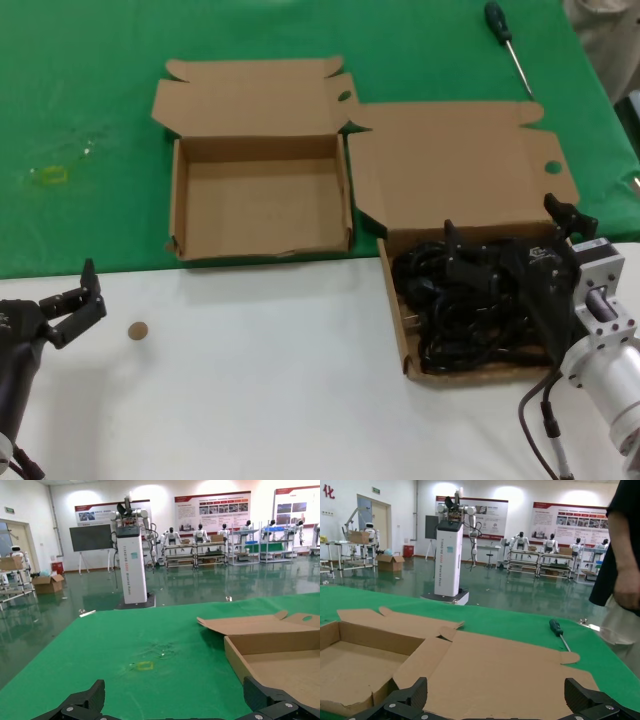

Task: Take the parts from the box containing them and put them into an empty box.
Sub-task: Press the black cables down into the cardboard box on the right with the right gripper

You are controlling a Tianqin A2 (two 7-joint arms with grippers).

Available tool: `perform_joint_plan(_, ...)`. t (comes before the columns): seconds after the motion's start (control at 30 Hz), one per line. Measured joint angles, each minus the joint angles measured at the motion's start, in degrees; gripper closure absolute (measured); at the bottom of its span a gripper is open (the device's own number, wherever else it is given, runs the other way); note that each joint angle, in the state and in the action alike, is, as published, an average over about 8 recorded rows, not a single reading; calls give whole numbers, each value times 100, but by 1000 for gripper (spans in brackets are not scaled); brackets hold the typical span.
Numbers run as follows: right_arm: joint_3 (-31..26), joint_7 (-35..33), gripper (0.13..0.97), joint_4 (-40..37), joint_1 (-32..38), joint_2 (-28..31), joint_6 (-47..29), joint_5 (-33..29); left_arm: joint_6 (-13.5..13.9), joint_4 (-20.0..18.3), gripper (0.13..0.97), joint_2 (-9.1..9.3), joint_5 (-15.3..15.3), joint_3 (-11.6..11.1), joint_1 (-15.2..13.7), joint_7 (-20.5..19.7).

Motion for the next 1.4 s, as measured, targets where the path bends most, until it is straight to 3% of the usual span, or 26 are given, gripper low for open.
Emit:
perform_joint_plan(0.97,0,0,129,0,0,0,0,0,0,0,162,0,0,0,0,0)
perform_joint_plan(1.23,-64,14,129,5,-5,49,48,25,0,0,266,0,0,0,0,0)
perform_joint_plan(1.4,-219,62,129,15,-17,177,157,99,0,0,288,0,1,0,0,0)
